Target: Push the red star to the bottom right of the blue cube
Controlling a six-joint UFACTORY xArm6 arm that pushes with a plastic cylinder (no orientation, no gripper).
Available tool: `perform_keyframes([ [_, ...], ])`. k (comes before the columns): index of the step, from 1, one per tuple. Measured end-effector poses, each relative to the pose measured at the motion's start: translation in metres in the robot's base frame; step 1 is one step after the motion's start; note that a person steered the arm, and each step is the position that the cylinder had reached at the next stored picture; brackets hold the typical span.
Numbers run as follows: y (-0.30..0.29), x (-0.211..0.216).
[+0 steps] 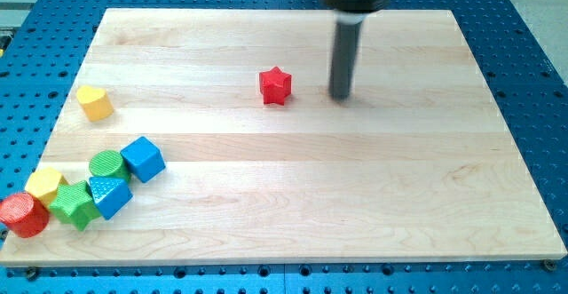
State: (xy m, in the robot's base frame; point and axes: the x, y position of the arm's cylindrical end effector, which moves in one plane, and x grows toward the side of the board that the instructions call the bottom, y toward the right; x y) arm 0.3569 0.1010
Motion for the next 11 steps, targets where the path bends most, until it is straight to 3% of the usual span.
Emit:
perform_keyframes([
  [1, -0.068, 0.007],
  [2, -0.167, 0.086],
  [3, -0.142, 0.046],
  [4, -0.190, 0.030],
  [5, -0.238, 0.080],
  [6, -0.260, 0.099],
  [8, -0.148, 0.126],
  [9, -0.137, 0.141],
  [11, -0.227, 0.166],
])
